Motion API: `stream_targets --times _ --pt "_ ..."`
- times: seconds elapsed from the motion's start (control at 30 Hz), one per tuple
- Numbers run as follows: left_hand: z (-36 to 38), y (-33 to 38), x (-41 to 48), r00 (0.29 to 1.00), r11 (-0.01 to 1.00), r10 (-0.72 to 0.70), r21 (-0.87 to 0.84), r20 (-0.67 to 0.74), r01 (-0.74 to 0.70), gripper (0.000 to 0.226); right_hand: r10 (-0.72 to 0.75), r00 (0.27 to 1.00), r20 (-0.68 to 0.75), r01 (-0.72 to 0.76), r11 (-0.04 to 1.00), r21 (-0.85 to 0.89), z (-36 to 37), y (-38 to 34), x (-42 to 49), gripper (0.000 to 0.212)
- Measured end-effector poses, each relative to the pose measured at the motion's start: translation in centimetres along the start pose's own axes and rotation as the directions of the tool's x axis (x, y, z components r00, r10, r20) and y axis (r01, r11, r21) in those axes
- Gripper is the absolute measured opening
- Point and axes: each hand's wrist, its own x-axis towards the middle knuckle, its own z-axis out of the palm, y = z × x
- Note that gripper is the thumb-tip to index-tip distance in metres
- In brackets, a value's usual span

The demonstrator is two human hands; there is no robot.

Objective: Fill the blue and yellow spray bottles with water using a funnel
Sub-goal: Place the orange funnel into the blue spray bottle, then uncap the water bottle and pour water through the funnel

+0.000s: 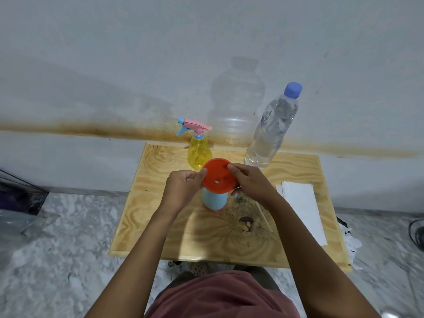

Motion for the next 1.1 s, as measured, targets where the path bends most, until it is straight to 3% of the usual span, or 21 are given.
stream_targets --times 0.2,0.27,0.33,0.5,0.7,0.83,0.93,1.1 --pt "0.7 -0.9 0.9 0.998 0.998 -0.056 0.008 -0.024 0.056 0.044 0.013 0.998 -0.06 -0.016 0.998 -0.058 0.6 0.7 0.7 0.035" --pt "0.8 -1.1 1.1 0.998 0.999 -0.051 0.012 -0.04 0.051 0.035 -0.015 0.995 -0.095 0.005 0.995 -0.104 0.8 0.9 1.0 0.033" --pt "0.8 -1.3 1.2 0.998 1.0 -0.017 0.002 -0.067 0.017 0.02 -0.032 0.99 -0.137 0.015 0.992 -0.124 0.9 1.0 1.3 0.029" --pt "1.1 -1.1 1.1 0.992 0.996 0.09 -0.008 -0.092 -0.091 0.012 -0.063 0.983 -0.171 0.033 0.984 -0.172 1.1 1.2 1.6 0.027" --pt "1.3 -1.2 1.0 0.987 0.992 0.126 0.03 -0.097 -0.123 0.013 -0.063 0.982 -0.178 0.032 0.984 -0.175 1.3 1.6 1.4 0.03" --pt "1.0 -0.8 1.0 0.982 0.982 0.144 0.137 -0.123 -0.127 0.032 -0.109 0.971 -0.213 0.064 0.976 -0.209 0.5 1.6 1.1 0.029" --pt "0.5 1.5 0.7 0.952 0.949 0.265 0.214 -0.151 -0.231 0.039 -0.209 0.929 -0.307 0.127 0.956 -0.264 -1.7 0.3 0.0 0.024" --pt "3.6 8.8 2.2 0.859 0.841 0.511 0.23 -0.04 -0.49 0.043 -0.365 0.753 -0.547 0.217 0.923 -0.317 -8.3 -3.9 -1.6 0.016"
